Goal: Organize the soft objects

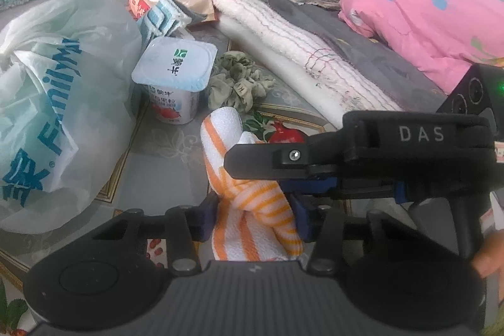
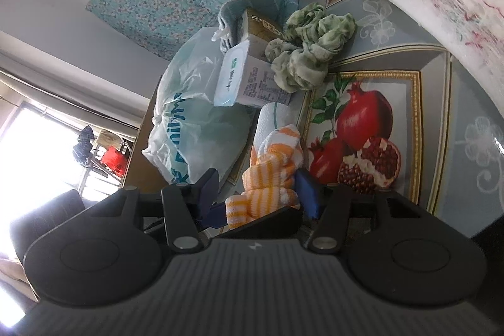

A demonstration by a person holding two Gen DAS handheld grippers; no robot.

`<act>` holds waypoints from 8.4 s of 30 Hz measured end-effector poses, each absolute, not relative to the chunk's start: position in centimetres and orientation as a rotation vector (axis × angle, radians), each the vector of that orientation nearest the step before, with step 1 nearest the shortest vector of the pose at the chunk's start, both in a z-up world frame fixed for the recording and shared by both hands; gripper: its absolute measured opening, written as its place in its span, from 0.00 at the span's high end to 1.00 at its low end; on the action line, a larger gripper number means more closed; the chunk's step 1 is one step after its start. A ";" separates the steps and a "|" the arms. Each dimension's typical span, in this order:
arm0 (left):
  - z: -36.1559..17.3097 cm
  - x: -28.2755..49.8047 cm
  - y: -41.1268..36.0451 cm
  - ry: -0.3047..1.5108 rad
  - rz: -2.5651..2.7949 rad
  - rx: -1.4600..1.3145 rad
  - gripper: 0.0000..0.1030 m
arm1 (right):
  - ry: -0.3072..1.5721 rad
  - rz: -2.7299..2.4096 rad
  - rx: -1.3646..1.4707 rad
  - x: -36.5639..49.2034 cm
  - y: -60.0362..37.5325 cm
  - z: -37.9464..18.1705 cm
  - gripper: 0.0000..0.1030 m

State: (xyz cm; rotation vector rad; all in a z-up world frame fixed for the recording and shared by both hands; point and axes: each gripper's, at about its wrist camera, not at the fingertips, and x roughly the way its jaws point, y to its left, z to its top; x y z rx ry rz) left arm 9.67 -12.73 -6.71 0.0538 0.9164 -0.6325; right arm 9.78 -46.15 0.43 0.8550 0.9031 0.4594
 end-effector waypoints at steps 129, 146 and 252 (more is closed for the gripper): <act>0.1 10.8 -6.0 0.698 -0.452 -0.044 0.27 | 0.963 0.437 0.800 40.6 -41.4 1.3 0.89; 0.3 8.4 -3.8 0.684 -0.449 -0.108 0.26 | 0.782 0.485 0.823 37.9 -44.8 9.0 0.87; -1.1 9.6 -6.7 0.750 -0.429 0.052 0.91 | 0.785 0.672 1.143 14.8 -46.9 -1.2 0.27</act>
